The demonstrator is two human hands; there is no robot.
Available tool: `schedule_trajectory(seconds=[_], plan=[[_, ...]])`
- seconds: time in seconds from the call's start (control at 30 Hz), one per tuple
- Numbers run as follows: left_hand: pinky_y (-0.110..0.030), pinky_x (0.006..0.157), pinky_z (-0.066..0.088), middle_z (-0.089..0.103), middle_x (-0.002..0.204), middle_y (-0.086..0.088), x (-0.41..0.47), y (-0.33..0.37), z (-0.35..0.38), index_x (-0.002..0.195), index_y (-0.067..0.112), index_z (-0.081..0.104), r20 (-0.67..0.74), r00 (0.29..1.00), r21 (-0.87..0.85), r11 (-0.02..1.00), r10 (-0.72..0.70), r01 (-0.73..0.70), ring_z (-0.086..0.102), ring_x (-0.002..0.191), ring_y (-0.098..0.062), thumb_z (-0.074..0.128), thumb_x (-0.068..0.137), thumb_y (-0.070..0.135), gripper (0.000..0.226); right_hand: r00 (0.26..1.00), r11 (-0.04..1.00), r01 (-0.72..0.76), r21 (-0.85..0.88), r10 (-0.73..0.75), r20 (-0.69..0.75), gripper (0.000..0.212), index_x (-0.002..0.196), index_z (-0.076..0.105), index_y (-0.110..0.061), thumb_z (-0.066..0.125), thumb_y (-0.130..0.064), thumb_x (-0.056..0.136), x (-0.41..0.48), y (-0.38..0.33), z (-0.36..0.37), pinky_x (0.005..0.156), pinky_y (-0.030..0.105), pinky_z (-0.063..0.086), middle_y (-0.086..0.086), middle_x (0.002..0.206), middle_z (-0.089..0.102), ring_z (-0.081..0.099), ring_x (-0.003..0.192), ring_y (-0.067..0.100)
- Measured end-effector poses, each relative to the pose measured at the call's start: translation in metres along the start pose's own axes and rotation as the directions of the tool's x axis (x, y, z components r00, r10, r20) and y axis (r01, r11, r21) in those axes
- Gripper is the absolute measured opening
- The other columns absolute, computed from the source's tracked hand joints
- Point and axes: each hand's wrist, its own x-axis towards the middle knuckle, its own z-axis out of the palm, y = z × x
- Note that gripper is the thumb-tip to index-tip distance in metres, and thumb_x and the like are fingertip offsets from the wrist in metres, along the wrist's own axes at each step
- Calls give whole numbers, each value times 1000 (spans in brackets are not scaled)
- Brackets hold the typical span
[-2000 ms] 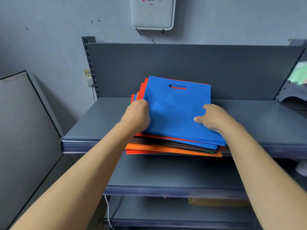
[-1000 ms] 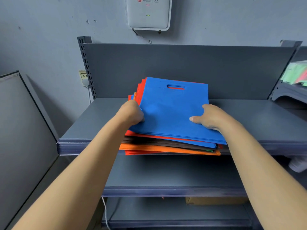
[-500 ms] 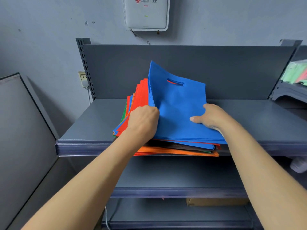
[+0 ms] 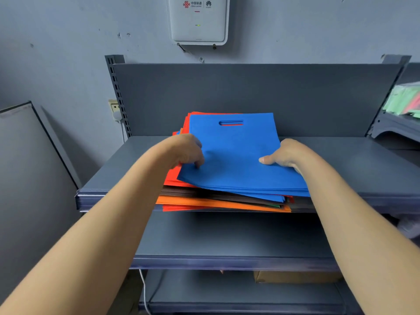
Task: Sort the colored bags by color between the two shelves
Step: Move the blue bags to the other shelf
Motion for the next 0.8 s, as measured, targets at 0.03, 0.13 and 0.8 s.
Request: schedule_trajectory(seconds=[0.03,0.13,0.8], plan=[[-31,85,43,54,117,-11,2,0,2,125,17,54,-15,1000,-39,999,-7,6,53,108,-29,66,81,13,46,1000,1000,5,14,-5,-11,51,119,56,-4,75,-31,79,1,2,1,79,32,44,6,119,60,57,100,25],[-25,88,38,50,135,-10,7,0,17,139,17,44,-94,995,-99,995,17,-26,50,119,-27,62,86,12,57,998,1000,11,25,-9,-65,52,121,54,-4,74,-28,80,3,6,1,89,37,49,10,123,58,58,106,28],[-33,51,29,23,139,-10,-12,12,26,149,20,16,-729,624,62,934,283,-351,38,56,-31,40,91,-6,68,771,755,567,329,-346,-535,23,101,28,-10,48,-5,93,-4,-21,-34,56,29,38,4,100,41,41,77,20]])
